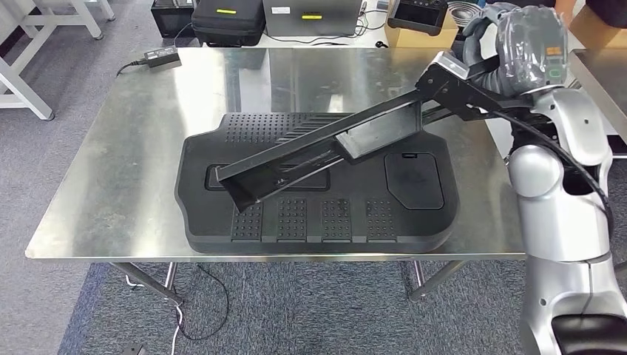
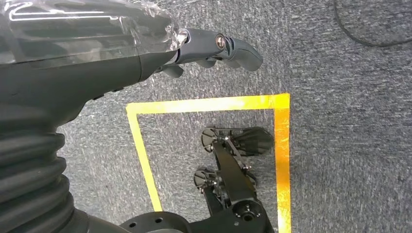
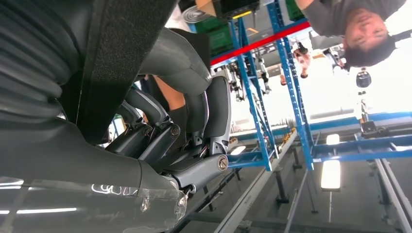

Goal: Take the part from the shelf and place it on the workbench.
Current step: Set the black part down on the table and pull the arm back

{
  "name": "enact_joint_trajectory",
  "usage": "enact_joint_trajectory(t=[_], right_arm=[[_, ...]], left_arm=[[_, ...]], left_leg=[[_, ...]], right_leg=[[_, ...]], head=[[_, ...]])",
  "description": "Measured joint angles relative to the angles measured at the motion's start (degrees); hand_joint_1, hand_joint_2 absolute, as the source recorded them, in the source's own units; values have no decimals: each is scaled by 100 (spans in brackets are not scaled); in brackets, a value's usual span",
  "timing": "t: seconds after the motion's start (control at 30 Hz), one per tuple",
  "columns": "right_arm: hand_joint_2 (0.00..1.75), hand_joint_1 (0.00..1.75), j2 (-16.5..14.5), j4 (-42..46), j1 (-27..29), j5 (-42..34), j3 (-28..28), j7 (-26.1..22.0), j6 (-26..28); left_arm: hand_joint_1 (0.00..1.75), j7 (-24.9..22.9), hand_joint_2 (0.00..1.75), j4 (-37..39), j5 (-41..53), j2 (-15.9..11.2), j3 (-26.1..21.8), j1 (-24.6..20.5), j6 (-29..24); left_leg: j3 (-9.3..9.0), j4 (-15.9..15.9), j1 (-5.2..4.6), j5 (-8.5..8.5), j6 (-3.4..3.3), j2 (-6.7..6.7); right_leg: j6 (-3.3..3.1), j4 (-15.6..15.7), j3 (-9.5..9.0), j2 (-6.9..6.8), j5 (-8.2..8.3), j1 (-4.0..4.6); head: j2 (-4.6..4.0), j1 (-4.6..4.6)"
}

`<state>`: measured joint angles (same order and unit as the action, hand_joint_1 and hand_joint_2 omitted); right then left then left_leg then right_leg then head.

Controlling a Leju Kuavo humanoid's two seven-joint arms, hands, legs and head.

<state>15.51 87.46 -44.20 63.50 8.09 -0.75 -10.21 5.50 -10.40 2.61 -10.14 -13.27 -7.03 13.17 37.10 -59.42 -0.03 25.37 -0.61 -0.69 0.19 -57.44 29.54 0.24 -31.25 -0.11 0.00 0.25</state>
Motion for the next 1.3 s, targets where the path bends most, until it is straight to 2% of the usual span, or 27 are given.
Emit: enact_joint_trajectory(t=[0.1, 0.17, 0.33, 0.6, 0.77, 0.93, 1.03, 1.1, 1.23, 1.3], right_arm=[[175, 175, -152, -165, -122, -2, 50, -152, 225], [175, 175, -306, -442, -303, -96, 101, -406, 626], [175, 175, -797, -1529, -878, -978, 150, -1079, 1476], [175, 175, -1277, -2861, -1313, -1633, 150, -1415, 1675], [175, 175, -1595, -3758, -1706, -2029, 146, -1634, 2129], [175, 175, -1871, -4395, -1959, -1976, 146, -1622, 2296], [175, 175, -1990, -4708, -2060, -1652, 146, -1433, 2450], [175, 175, -2056, -4867, -2128, -1314, 160, -1170, 2563], [175, 175, -2160, -5159, -2275, -234, 350, -290, 2711], [175, 175, -2197, -5297, -2312, 126, 479, -87, 2719]], left_arm=[[0, -11, 175, -1, 53, 0, 0, -59, 40], [0, -14, 175, -2, 106, 0, 0, -117, 61], [0, -24, 175, -4, 224, 0, 0, -301, 110], [0, -15, 175, -4, 250, 0, 0, -401, 178], [0, -10, 175, -5, 295, -4, 0, -492, 228], [0, -8, 175, -7, 303, -16, 0, -529, 236], [0, -2, 175, -7, 302, -33, 0, -529, 226], [0, 5, 175, -7, 301, -48, 0, -528, 219], [0, 10, 175, -7, 299, -83, 0, -523, 220], [0, 10, 175, -6, 302, -96, 0, -515, 225]], left_leg=[[-12, 12, 0, -4, 4, 0], [-16, 19, 0, -7, 8, 2], [-29, 29, 5, -14, 17, 2], [-36, 39, 5, -14, 19, 2], [-39, 47, 4, -15, 20, 7], [-44, 52, 5, -17, 24, 6], [-44, 55, 5, -17, 24, 6], [-44, 56, 5, -17, 24, 7], [-44, 58, 5, -18, 24, 6], [-44, 59, 5, -18, 24, 6]], right_leg=[[1, -2, -9, 0, 1, 2], [0, -3, -10, 1, 1, 4], [0, -5, -15, -2, 2, 7], [0, -2, -15, 0, 1, 5], [0, -1, -12, 3, 1, 4], [0, -1, -14, 2, 1, 5], [0, -1, -13, 3, 1, 4], [-1, -1, -13, 3, 1, 5], [-1, -1, -13, 1, 1, 5], [-1, 0, -13, 1, 1, 5]], head=[[0, 2], [0, 2], [0, -3], [0, 0], [0, 5], [0, 3], [0, 6], [0, 7], [0, 9], [0, 11]])
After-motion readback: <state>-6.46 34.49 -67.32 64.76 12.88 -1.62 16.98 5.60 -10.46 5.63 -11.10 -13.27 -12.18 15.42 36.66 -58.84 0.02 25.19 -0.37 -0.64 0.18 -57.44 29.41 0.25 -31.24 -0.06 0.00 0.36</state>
